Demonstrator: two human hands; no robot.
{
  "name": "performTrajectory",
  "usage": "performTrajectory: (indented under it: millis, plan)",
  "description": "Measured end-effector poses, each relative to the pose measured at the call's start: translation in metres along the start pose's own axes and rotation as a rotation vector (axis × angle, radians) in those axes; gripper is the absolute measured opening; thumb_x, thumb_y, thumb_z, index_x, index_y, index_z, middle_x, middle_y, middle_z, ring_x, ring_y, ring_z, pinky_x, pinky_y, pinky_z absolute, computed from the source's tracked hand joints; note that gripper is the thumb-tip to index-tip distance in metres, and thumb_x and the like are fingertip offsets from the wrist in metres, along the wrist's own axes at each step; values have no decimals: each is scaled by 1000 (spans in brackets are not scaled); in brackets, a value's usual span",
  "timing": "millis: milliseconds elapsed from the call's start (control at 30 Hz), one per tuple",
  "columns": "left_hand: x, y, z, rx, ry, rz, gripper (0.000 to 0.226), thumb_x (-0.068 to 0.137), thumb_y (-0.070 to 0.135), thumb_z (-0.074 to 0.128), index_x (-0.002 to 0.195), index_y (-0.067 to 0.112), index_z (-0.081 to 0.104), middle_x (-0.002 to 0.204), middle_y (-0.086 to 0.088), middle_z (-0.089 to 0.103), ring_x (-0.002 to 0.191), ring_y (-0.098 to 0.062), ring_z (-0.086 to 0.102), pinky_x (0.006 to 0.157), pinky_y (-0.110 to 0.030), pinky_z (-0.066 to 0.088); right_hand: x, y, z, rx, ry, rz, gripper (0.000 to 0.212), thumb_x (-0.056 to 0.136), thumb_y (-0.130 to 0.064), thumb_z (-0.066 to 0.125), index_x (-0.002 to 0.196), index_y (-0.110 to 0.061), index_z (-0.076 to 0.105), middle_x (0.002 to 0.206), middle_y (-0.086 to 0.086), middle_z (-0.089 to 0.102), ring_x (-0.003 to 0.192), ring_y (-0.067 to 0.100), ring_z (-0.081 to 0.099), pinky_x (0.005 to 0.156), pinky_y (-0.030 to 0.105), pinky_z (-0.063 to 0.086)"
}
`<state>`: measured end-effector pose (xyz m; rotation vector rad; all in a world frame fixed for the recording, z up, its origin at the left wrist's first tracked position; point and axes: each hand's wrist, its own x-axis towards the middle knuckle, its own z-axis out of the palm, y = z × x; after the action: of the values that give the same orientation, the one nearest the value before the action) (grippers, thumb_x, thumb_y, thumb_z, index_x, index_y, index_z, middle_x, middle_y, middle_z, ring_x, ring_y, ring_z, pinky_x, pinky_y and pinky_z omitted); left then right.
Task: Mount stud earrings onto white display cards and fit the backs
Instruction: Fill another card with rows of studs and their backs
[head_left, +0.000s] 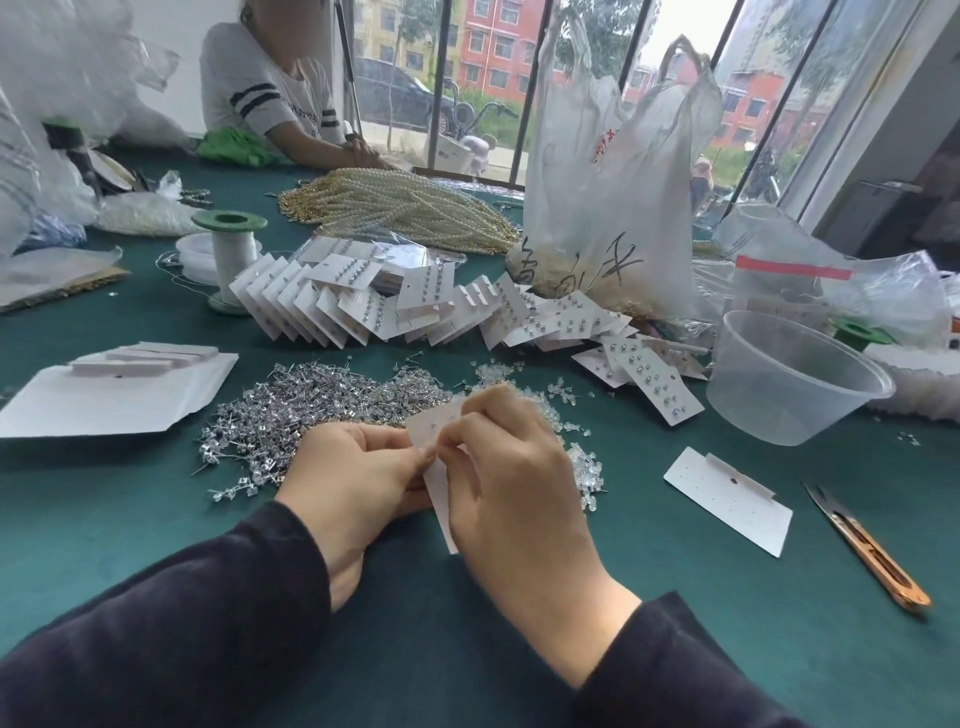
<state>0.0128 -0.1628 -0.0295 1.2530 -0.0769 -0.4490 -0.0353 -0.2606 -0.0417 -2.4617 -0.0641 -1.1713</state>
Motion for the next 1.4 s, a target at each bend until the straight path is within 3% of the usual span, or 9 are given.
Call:
performTrajectory:
  millis: [133,400,633,800,1067,1233,1400]
  plan:
    - [0,-1,0,33,-10,-2,50,80,-7,59,34,10,62,45,-5,62,41,-11,60,40,-18,49,0,1,1,-3,8,-3,7,72,1,66,66,-1,63,79,9,59,71,26,56,68,20,39]
    - [1,-1,0,48,8,-16,44,80,-7,60,38,7,59,47,-7,62,42,-12,60,41,-19,50,0,2,2,8,-19,4,10,74,-2,63,64,-1,62,77,9,58,69,26,56,65,24,41]
    - [2,0,1,20,12,-27,23,81,-9,57,61,3,55,43,-4,61,38,-11,59,39,-20,50,0,5,2,48,-10,28,11,73,-3,64,63,-1,65,73,7,57,65,22,55,62,22,42]
    - [-1,2,2,18,-4,-23,27,81,-10,57,57,2,55,43,-5,62,38,-12,59,37,-20,49,-1,6,-2,91,22,76,3,72,-6,65,71,-4,67,80,5,58,67,18,57,64,24,45]
    - [2,-2,2,61,44,5,24,80,-7,61,59,4,56,45,-4,62,40,-12,60,40,-20,51,0,2,-3,12,-11,38,6,72,-4,65,66,-3,65,76,6,57,67,20,56,63,22,44]
    - [5,-6,3,110,105,41,31,79,-8,61,52,7,56,45,-4,60,40,-12,58,40,-20,51,-1,-2,-5,-80,-88,-1,11,75,-6,62,64,-2,62,76,8,56,68,24,55,62,30,46]
    - [8,-10,2,182,139,56,24,78,-5,64,59,7,57,63,-14,60,58,-23,58,55,-30,55,-1,-4,-6,-97,-121,-15,15,78,-7,58,64,-1,61,76,10,56,68,26,55,58,35,48]
